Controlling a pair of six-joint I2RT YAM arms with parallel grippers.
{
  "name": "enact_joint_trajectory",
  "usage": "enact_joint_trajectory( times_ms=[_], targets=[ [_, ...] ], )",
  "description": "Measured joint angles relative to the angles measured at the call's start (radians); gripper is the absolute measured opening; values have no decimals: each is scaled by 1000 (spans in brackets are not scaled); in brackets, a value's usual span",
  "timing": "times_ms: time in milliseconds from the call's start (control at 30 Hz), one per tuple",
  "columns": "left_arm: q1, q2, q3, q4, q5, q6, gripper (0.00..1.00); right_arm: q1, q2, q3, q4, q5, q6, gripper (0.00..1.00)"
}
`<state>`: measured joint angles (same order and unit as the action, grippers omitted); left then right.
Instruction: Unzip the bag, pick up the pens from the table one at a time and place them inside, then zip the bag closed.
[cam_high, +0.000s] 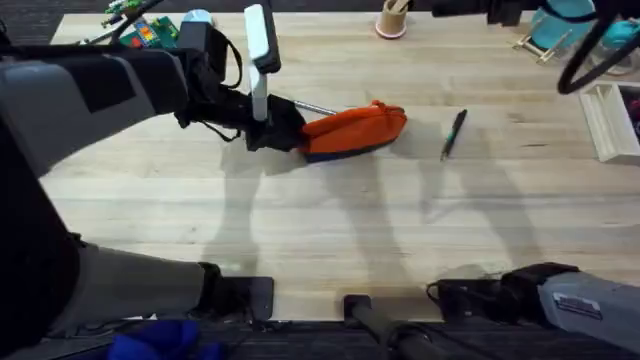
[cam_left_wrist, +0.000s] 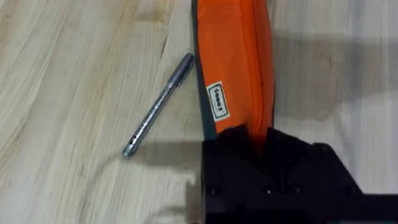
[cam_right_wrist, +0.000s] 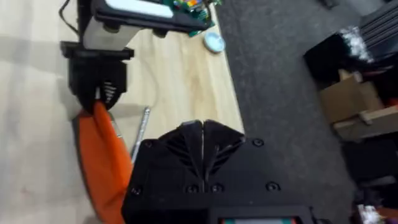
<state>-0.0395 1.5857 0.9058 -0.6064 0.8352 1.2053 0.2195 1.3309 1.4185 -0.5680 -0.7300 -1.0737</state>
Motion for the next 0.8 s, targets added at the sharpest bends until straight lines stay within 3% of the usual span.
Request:
enact_joint_trajectory(
  times_ms=[267, 300, 433, 533, 800],
  targets=[
    [0, 0, 0, 0, 0, 0, 41, 0, 11, 0, -100, 9, 1, 55],
    [0, 0, 0, 0, 0, 0, 41, 0, 11, 0, -111, 18, 3, 118],
    [0, 0, 0, 0, 0, 0, 41, 0, 11, 0, -174, 69, 5, 677],
    [0, 0, 0, 0, 0, 0, 41, 0, 11, 0, -235, 111, 4, 965],
    [0, 0, 0, 0, -1, 0, 42, 0, 75, 0, -279, 153, 4, 995]
  ],
)
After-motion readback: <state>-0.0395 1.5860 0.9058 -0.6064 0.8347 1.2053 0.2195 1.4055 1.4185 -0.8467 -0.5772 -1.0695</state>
